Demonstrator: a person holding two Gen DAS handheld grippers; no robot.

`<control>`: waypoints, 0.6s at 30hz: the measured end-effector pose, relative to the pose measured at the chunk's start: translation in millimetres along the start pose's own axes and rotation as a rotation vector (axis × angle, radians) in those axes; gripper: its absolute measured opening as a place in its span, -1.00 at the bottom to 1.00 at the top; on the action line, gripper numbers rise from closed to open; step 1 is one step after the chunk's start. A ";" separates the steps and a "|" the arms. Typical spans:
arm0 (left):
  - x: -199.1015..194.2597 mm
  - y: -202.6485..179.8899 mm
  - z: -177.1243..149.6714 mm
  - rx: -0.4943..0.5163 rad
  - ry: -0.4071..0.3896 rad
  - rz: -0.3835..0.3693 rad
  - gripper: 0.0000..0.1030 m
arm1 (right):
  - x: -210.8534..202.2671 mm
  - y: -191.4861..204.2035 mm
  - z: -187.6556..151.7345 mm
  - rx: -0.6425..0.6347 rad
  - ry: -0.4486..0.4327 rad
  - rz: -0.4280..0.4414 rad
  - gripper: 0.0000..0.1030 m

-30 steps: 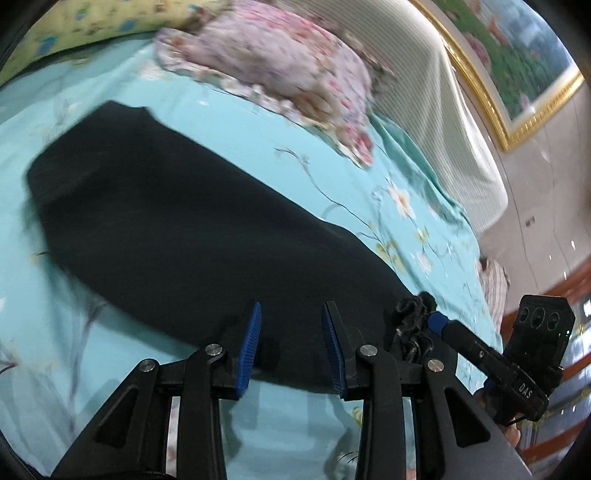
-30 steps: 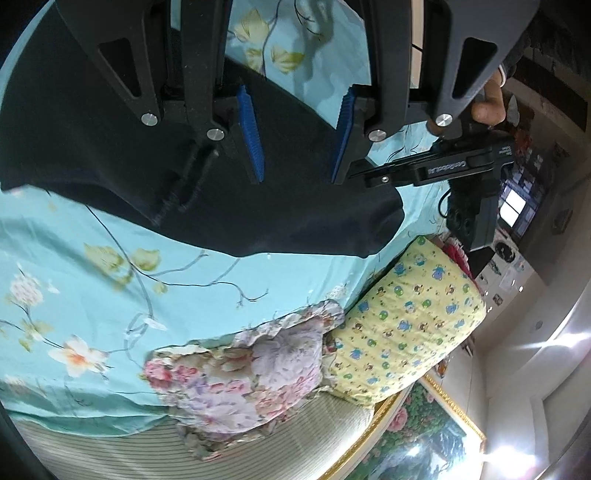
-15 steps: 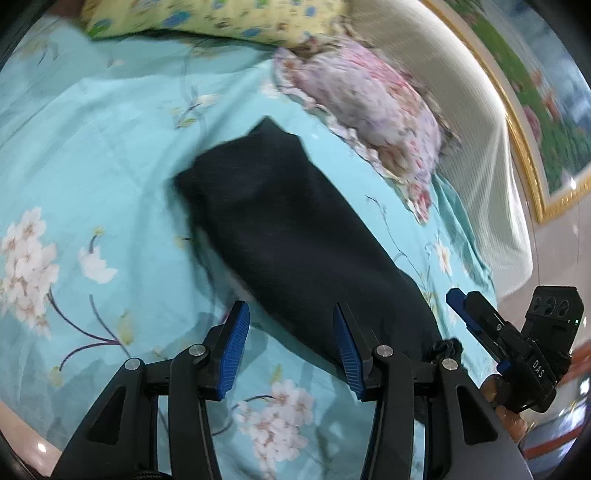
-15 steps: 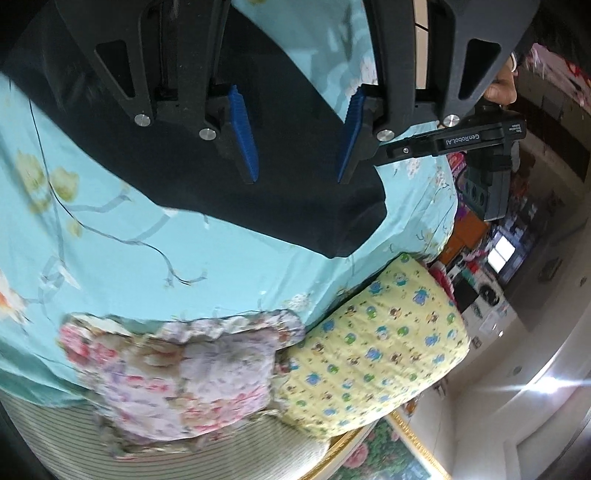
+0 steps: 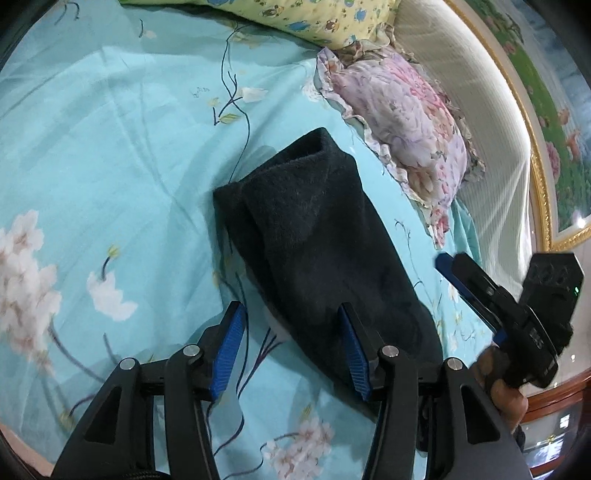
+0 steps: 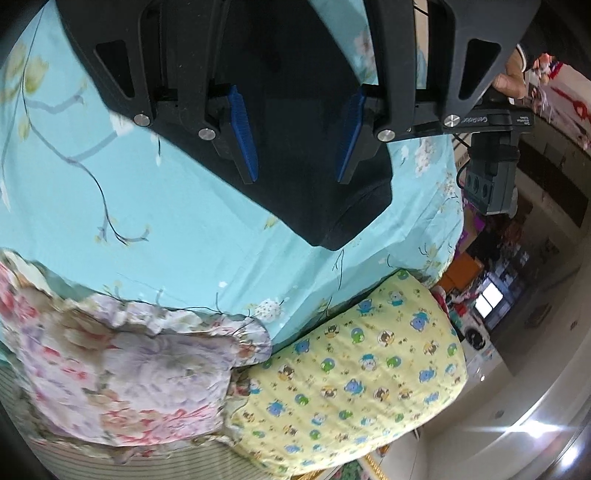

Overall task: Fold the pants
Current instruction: 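Lower both tools onto the folded pants end and close on it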

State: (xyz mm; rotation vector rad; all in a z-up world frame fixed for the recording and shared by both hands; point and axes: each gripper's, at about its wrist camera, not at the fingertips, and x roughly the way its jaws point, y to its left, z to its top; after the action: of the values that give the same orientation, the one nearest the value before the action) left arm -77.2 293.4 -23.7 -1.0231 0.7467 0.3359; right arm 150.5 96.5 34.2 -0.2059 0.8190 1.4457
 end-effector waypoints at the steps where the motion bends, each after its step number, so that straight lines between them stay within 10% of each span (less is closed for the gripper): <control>1: 2.6 0.0 2.7 0.001 0.003 0.000 0.02 | 6.1 -1.4 4.3 -0.005 0.013 0.002 -0.12; 18: 22.2 6.5 28.0 -0.020 -0.018 -0.013 -0.04 | 113.9 0.9 45.6 -0.192 0.265 0.113 -0.11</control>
State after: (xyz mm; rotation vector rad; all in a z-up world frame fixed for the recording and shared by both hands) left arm -54.0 319.0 -34.9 -1.0416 0.7217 0.3416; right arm 156.6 213.7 -1.5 -0.5127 0.9166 1.6263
